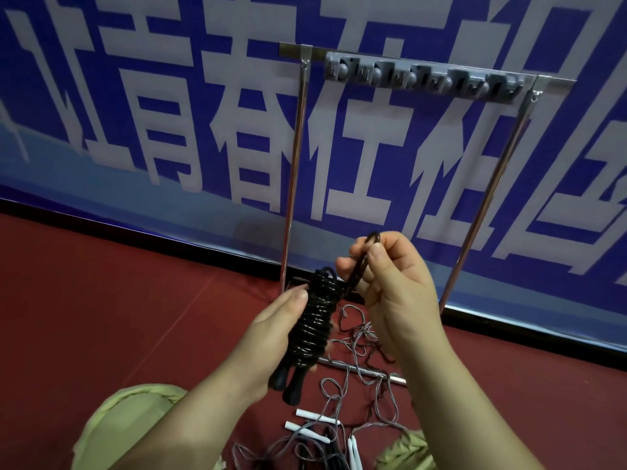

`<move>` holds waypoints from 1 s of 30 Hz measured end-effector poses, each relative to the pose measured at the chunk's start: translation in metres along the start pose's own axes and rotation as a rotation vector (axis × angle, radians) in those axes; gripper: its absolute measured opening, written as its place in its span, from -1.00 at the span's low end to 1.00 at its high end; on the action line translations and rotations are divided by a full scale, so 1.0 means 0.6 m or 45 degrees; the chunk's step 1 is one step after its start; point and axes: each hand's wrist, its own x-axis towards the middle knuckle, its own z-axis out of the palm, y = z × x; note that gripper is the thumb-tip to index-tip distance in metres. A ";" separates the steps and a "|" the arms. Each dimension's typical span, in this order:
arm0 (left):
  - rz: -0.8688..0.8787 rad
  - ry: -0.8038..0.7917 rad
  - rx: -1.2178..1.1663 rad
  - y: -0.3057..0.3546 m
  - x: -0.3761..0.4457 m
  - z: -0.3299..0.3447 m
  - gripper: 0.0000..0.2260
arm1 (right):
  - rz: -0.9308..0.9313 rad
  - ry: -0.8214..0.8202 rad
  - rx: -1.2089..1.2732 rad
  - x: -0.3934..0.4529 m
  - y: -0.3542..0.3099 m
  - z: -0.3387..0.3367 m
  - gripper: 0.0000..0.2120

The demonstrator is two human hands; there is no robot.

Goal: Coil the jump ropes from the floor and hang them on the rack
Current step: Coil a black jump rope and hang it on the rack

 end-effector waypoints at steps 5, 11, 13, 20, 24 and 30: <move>-0.051 -0.267 -0.075 0.014 -0.009 -0.003 -0.30 | -0.017 0.045 0.094 -0.016 -0.035 0.021 -0.87; -0.112 -0.421 0.039 0.015 -0.024 0.004 -0.54 | -0.082 0.059 0.088 -0.043 -0.051 0.038 -0.80; -0.122 -0.354 0.010 0.021 -0.024 -0.005 -0.60 | -0.133 0.125 -0.087 -0.052 -0.053 0.032 -0.82; 0.049 -0.067 0.418 0.029 -0.030 -0.008 -0.50 | -0.086 0.186 -0.676 -0.053 -0.006 0.000 -0.86; 0.111 0.050 0.382 0.030 -0.032 -0.015 -0.45 | -0.089 0.020 -1.083 -0.053 -0.006 -0.016 -0.83; 0.184 0.026 0.658 0.033 -0.024 -0.012 -0.62 | 0.024 -0.255 -0.518 -0.053 -0.019 -0.025 -0.81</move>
